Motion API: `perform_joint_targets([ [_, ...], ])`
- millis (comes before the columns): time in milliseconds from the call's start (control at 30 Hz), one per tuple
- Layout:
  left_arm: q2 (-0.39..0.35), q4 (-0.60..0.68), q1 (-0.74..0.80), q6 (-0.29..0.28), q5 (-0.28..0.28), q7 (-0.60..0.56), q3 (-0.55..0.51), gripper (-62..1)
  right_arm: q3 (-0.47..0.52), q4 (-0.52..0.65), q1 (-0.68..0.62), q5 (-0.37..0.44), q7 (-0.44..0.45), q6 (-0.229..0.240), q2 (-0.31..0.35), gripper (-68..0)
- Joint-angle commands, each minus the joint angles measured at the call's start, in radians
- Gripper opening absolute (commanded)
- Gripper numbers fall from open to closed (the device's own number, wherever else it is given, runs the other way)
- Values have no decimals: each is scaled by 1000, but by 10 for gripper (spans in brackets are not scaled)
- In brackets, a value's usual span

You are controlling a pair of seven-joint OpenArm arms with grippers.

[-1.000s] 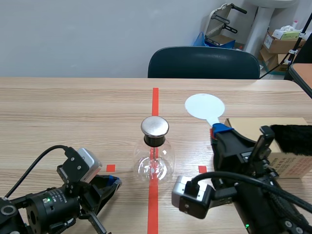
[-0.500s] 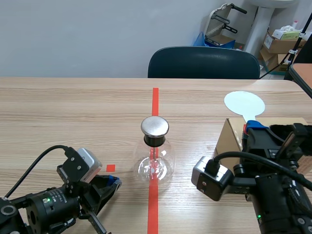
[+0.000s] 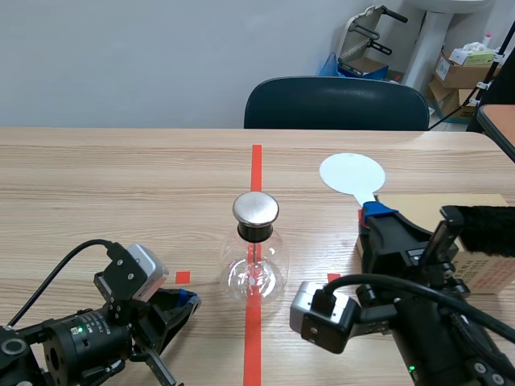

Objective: Do the electroscope experiment

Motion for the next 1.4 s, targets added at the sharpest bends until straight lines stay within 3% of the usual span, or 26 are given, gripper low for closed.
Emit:
perform_joint_targets([
  [0, 3, 12, -2, -3, -2, -14, -1, -588, 8, 8, 2, -1, 34, -11, 5, -667],
  [300, 3, 12, -2, -3, -2, -14, -1, -588, 8, 8, 2, -1, 279, -11, 5, -667],
  [500, 3, 12, -2, -3, -2, -14, -1, -588, 8, 8, 4, -1, 386, -11, 5, -667],
  [1367, 3, 12, -2, -3, -1, -14, -1, -588, 8, 8, 4, -1, 409, -11, 5, -667],
])
